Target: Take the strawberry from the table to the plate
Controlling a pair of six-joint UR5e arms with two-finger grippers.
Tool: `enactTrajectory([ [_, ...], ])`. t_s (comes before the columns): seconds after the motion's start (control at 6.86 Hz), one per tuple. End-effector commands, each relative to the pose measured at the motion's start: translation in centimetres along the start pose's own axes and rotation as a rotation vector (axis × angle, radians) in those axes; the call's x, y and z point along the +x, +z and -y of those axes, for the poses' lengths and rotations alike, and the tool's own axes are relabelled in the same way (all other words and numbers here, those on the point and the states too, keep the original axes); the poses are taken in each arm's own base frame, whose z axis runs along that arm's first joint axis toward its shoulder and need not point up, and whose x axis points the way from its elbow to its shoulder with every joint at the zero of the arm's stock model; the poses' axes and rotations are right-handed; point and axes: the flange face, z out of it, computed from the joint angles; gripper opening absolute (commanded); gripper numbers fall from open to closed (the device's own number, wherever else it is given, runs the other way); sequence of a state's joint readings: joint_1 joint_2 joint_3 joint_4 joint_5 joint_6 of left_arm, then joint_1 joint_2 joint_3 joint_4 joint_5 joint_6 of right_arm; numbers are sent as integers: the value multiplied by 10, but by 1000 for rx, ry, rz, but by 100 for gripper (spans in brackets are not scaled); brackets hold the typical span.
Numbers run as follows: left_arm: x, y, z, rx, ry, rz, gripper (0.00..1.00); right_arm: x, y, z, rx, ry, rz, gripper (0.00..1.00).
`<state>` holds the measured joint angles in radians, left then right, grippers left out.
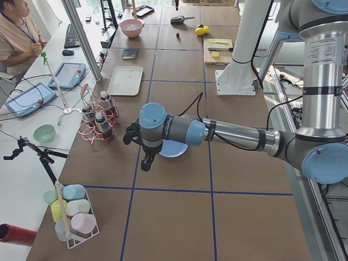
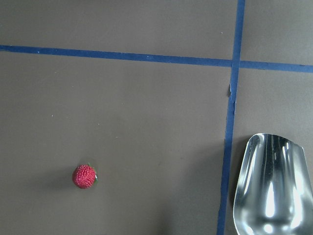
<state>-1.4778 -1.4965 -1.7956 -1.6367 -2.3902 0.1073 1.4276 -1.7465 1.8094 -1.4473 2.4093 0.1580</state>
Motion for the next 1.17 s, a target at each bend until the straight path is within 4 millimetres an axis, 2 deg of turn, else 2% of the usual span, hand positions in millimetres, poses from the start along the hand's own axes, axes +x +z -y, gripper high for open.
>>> enactTrajectory([
  [0.0, 34, 75, 8, -77, -135, -38, 100, -7, -1, 0, -1, -13, 52, 100],
  [0.15, 57, 119, 7, -96, -135, -66, 97, -10, 3, 0, -3, -32, 47, 100],
  [0.29, 65, 138, 4, -105, -143, -80, 95, -16, 7, 1, -10, -40, 47, 100],
  [0.58, 91, 158, 7, -142, -139, -96, 94, -14, 10, 0, -17, 4, 46, 100],
  [0.73, 95, 173, 14, -160, -130, -99, 94, -13, 11, 0, -21, 11, 51, 100],
  [1.02, 91, 199, 22, -167, -107, -107, 94, -14, 10, 0, -20, 9, 55, 100],
])
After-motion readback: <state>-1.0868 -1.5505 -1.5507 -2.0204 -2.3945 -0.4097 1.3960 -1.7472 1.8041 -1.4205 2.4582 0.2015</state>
